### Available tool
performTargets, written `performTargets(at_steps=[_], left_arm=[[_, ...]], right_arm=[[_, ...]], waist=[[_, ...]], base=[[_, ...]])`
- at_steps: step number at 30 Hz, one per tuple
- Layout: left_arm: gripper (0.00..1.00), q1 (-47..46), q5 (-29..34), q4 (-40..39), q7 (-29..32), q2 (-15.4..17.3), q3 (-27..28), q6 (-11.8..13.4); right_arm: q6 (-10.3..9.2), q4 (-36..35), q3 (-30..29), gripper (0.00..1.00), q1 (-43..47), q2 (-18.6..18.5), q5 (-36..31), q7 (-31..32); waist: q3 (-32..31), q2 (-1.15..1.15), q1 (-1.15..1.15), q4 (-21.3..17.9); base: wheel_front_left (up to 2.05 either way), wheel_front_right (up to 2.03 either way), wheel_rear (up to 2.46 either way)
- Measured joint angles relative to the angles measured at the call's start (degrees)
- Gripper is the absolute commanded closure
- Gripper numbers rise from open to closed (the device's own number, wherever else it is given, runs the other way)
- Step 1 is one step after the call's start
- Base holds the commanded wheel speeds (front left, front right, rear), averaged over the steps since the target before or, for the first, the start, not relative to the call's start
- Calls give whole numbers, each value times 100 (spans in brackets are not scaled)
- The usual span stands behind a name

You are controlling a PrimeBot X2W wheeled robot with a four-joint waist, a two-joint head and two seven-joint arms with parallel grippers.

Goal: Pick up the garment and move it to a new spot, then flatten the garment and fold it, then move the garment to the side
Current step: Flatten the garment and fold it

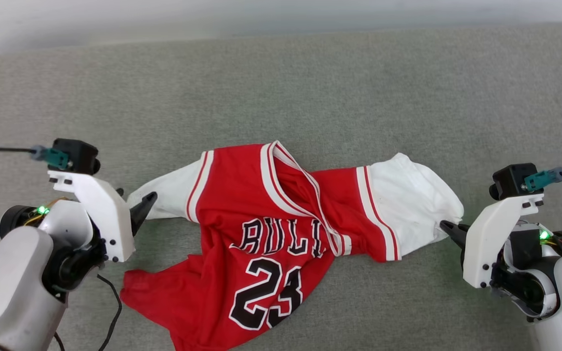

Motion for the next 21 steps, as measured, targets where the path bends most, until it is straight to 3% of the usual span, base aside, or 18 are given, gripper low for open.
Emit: performTargets(at_steps=[11, 12, 14, 15, 21], left_arm=[[0, -725, -88, 1234, 1190, -137, -603, -433], [26, -777, -89, 1290, 1260, -146, -656, -466], [93, -859, -114, 1408, 1316, -201, -703, -506], [100, -894, -124, 1472, 1316, -230, -725, -534], [100, -1003, 90, 1800, 456, -454, -773, -610]], right_arm=[[0, 9, 29, 100, 0, 90, 5, -104], [0, 20, 29, 100, -3, 91, 10, -115], [0, 52, 34, 100, -12, 98, 21, -157], [-1, 69, 36, 100, -14, 98, 38, -175], [0, 8, 157, 100, -126, 19, 52, -613]], waist=[[292, 0, 0, -168], [299, 0, -1, -172], [302, 0, -1, -171], [298, 0, -1, -168], [181, 0, 0, -160]], base=[[0, 0, 0], [0, 0, 0], [0, 0, 0], [0, 0, 0], [0, 0, 0]])
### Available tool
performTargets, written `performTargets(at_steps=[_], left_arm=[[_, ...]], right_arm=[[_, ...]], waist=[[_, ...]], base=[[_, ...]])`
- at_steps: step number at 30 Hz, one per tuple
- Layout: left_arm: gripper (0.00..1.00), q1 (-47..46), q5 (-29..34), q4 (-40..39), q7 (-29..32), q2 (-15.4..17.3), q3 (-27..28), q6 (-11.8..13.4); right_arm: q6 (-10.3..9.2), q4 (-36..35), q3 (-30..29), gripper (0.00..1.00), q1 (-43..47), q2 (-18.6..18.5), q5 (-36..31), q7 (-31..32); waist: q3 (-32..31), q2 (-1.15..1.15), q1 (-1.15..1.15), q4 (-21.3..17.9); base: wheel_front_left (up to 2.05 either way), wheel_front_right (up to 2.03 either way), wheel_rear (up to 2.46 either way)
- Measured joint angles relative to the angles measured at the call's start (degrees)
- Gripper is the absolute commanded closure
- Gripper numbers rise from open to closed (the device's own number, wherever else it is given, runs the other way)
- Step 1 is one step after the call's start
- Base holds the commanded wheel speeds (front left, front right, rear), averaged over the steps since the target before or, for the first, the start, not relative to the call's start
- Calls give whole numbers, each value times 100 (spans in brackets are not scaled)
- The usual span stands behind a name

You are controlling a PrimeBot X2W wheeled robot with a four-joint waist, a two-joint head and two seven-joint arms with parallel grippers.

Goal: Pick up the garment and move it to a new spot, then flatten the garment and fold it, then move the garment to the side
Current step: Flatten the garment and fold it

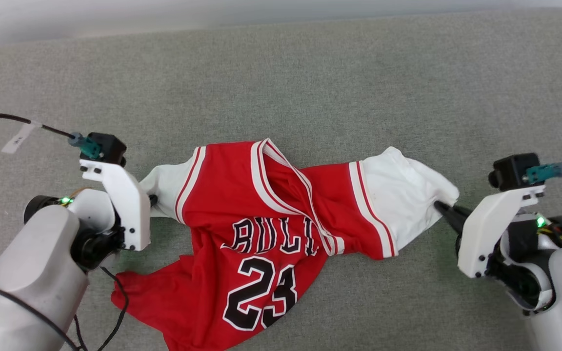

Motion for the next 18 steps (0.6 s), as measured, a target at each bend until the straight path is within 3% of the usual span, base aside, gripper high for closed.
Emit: performTargets(at_steps=[8, 11, 12, 18], left_arm=[[100, -563, 375, 193, -1425, -319, 265, 331], [100, -723, 420, 242, -1657, -363, 325, 389], [100, -909, 437, 280, -1945, -435, 447, 471], [100, -1614, 437, 516, -2366, -456, 708, 536]], right_arm=[[0, 122, -268, 100, -580, -159, -318, -814], [0, 237, -356, 100, -844, -167, -381, -893], [0, 386, -412, 100, -1144, -192, -435, -954], [0, 956, -405, 100, -2287, -270, -659, -1156]], waist=[[-382, 0, 0, 58], [-485, 0, 0, 60], [-577, 0, 0, 60], [-643, 0, 0, 44]], base=[[0, 0, 0], [0, 0, 0], [0, 0, 0], [0, 0, 0]])
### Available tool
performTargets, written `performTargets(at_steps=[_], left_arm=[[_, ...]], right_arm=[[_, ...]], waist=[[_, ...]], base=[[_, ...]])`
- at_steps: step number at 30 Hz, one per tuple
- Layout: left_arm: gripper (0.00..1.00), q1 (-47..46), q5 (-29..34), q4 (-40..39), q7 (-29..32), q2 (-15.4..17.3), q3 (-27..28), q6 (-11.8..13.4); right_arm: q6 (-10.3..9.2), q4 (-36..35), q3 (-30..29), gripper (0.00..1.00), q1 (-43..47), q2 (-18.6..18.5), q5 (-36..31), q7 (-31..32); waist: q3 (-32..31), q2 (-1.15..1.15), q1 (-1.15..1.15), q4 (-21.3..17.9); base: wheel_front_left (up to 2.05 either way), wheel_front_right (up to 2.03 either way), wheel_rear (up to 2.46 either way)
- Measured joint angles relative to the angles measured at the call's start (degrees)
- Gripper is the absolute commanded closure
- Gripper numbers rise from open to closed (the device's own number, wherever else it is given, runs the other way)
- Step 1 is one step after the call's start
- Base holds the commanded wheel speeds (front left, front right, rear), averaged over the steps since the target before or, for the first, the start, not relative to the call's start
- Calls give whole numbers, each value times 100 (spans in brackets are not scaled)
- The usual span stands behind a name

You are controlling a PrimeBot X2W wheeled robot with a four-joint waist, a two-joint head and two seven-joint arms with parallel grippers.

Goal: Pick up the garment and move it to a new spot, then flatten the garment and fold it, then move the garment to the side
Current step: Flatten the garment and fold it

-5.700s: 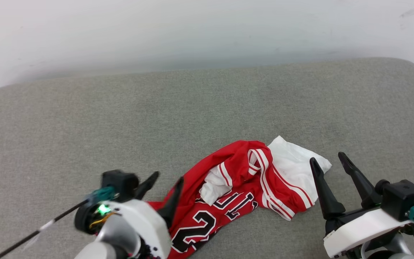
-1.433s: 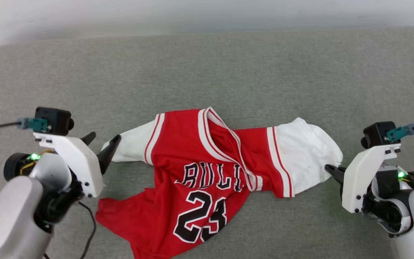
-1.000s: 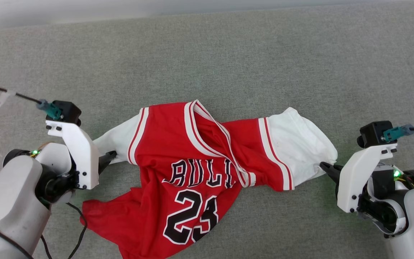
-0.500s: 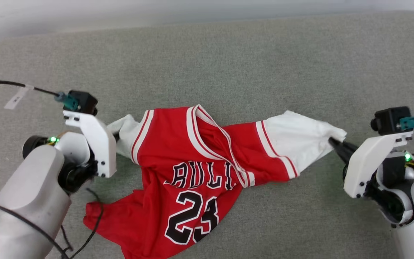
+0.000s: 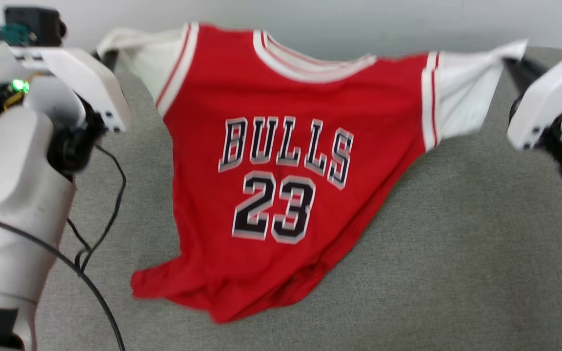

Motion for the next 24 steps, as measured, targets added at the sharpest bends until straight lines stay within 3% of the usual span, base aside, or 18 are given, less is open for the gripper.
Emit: performTargets(at_steps=[9, 18, 24], left_arm=[[100, -1276, 198, 221, -652, 162, 223, -10], [100, -2809, 413, 263, -1300, 478, 474, -157], [100, -3552, 402, 221, -1528, 519, 630, -215]], right_arm=[[0, 821, -34, 100, -1970, -14, -248, -532], [0, 1524, -272, 100, -4091, 57, -714, -1221], [0, 1731, -289, 100, -5068, 82, -832, -1603]], waist=[[412, 0, 0, -42], [1325, 0, 1, -133], [1964, 0, 1, -192]], base=[[0, 0, 0], [0, 0, 0], [0, 0, 0]])
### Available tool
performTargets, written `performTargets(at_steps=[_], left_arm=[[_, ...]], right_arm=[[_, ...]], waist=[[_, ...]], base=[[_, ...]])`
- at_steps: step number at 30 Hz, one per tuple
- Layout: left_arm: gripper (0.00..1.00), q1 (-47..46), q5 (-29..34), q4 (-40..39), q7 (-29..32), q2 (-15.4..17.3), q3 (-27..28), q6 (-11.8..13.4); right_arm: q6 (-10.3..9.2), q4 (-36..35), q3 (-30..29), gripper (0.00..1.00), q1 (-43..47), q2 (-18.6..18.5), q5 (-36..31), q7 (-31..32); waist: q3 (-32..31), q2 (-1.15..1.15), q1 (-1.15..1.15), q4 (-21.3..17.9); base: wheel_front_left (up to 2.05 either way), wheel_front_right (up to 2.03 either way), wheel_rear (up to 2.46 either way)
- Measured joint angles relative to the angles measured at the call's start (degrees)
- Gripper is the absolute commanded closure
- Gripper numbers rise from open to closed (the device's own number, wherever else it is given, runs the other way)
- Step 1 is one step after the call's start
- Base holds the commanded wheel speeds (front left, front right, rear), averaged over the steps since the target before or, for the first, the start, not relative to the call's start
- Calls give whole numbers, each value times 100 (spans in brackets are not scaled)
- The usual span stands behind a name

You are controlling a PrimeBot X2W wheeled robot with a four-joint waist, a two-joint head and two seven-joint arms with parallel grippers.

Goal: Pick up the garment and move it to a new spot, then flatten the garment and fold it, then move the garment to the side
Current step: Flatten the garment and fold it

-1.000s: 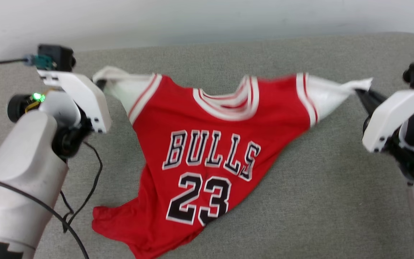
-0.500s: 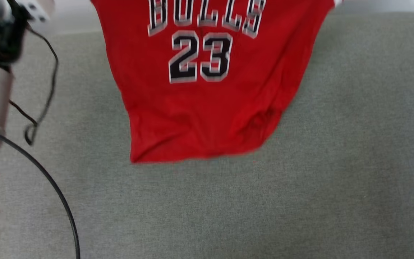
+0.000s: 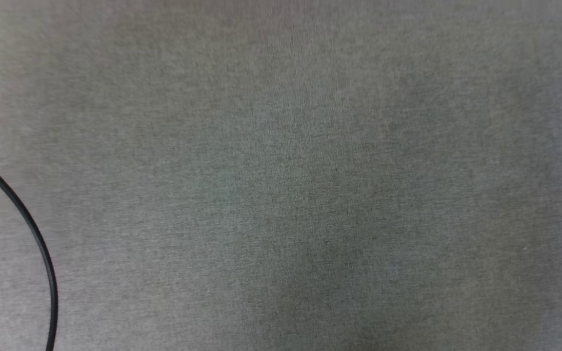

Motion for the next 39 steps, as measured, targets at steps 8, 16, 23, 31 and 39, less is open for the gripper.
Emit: performTargets(at_steps=[8, 16, 23, 31, 39], left_arm=[[100, -226, -27, 292, -178, -69, -40, -126], [100, 271, -358, 747, -403, -307, -52, -303], [100, 1541, -613, 892, -755, -431, -112, -394], [100, 3613, -736, 467, -931, -577, -55, -416], [100, 6135, -424, -761, -936, -893, 627, -133]], right_arm=[[0, 420, 241, 100, -279, 152, 40, -287], [0, 770, 818, 100, 281, 158, 422, -466], [0, 847, 1368, 100, 1555, 26, 931, -589], [0, 635, 1747, 100, 3579, -64, 1513, -704], [0, 309, 1748, 100, 5567, -181, 1976, -923]], waist=[[571, 0, 0, -74], [677, 0, 0, -32], [353, 0, 0, 53], [-334, 0, -1, 86], [-1202, 0, -2, 170]], base=[[0, 0, 0], [0, 0, 0], [0, 0, 0], [0, 0, 0], [0, 0, 0]])
